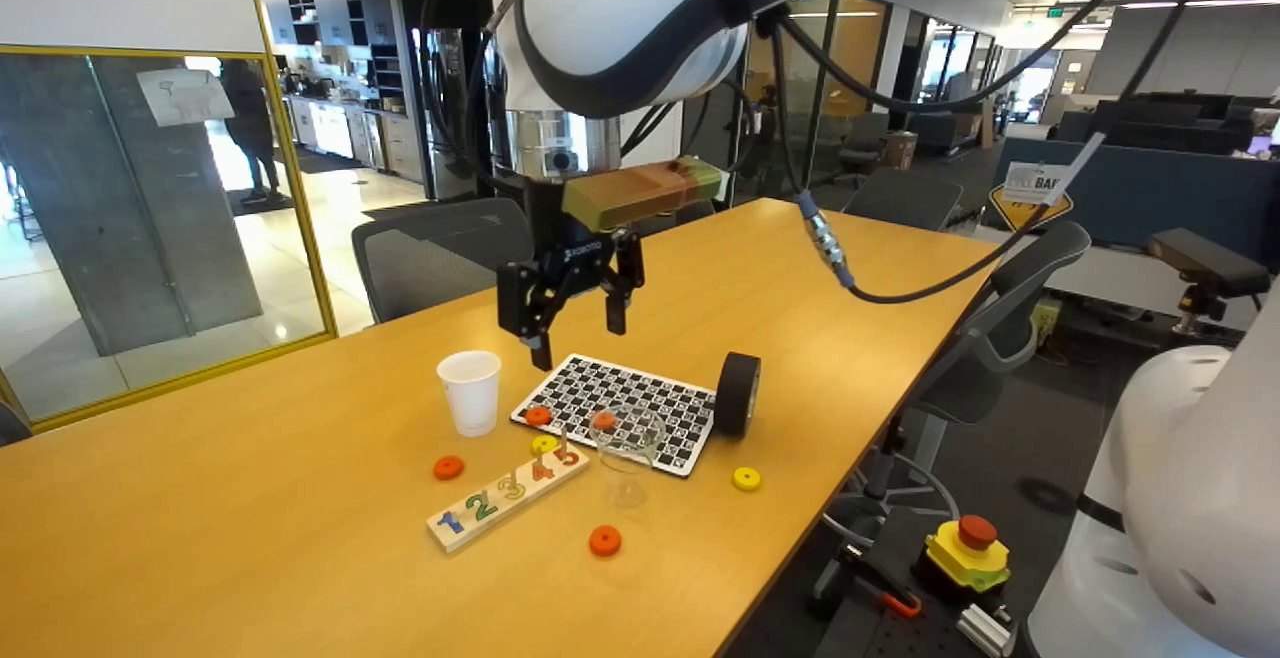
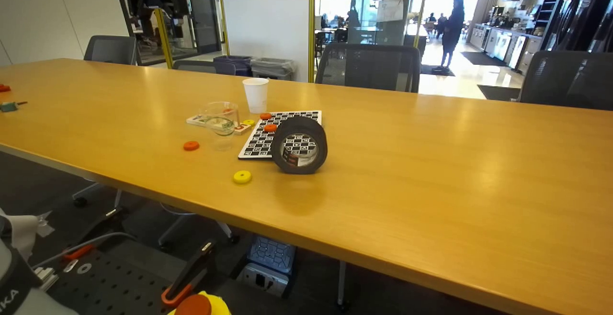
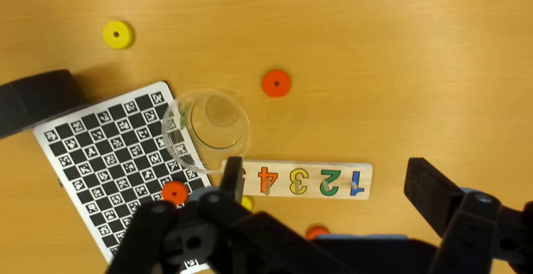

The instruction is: Put the orange circles inside the white cup and the yellow circles in the transparent cup.

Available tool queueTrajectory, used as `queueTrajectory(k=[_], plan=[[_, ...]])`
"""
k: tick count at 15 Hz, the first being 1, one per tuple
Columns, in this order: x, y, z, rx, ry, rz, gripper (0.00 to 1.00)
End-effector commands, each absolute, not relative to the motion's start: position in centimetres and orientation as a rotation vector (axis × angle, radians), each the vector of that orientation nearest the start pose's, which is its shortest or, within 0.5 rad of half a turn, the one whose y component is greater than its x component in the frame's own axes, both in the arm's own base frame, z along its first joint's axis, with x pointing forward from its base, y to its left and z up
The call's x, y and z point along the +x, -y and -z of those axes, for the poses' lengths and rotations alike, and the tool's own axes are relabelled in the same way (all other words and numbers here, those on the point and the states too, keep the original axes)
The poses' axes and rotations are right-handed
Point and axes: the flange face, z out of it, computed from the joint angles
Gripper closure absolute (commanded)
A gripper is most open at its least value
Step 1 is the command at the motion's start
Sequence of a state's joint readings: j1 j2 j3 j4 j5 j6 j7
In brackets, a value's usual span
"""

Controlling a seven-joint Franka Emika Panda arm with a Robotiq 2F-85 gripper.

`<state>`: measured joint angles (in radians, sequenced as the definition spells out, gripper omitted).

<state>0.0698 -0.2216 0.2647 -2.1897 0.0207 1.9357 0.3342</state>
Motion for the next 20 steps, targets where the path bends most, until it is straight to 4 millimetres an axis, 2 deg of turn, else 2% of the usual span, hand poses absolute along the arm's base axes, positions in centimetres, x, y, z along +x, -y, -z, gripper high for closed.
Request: queueTrajectory(k=[1,7,12,15,20], plan=[[50.8,-18.0,-45.9,-3.172,-0.041,0.006,0.0],[55.6,-20.5,-41.0,-3.131,-0.12,0.047,0.0],[59.1,-22.2,-37.0,-3.163,-0.185,0.097,0.0],[60.9,-22.8,-34.7,-3.166,-0.223,0.081,0.0],[63.8,-22.7,-31.0,-3.167,-0.266,0.036,0.0]])
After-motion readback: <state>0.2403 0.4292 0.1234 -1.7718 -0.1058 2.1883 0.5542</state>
